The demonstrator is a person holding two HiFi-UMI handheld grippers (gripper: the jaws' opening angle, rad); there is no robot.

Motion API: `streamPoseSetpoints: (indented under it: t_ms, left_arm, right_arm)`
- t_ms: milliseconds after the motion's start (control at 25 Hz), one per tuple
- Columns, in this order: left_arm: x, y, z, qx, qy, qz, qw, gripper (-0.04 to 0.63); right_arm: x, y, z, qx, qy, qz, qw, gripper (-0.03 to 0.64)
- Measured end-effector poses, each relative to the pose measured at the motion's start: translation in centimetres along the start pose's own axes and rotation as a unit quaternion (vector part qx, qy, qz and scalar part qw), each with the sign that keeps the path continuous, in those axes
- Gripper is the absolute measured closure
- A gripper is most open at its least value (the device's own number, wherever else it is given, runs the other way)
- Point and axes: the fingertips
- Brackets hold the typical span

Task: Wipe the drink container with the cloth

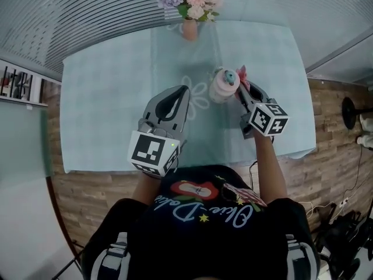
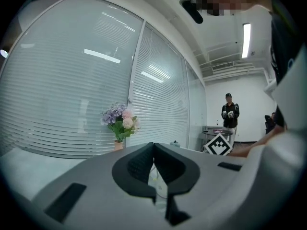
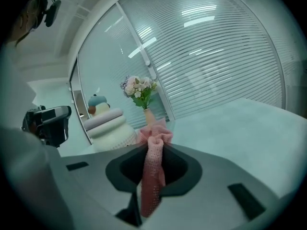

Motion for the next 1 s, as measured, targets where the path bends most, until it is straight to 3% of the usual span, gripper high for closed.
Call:
streamPoseSetpoints:
  t_ms: [720,1000]
  left_arm:
    - [-1.7,-0.7,0.3,-0.002,-0.003,0.045,0.999,0.591]
    - [-2.4,-0.6,0.3,0.0,-0.001,0.058,0.9983,0.591]
  right_arm:
    - [2.0,-1.3,-4.7,-0.092,0.097,-0.024,0.991,0.571]
    - [2.3,-1.6,-5.3,-0.117,0.107,-0.033,0.987,0.571]
Point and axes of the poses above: the fingertips, and each gripper's own axes: x forward along the fingers, y to its left, z out of its top, and after that the axes turned 9 degrees about -z, right-handed
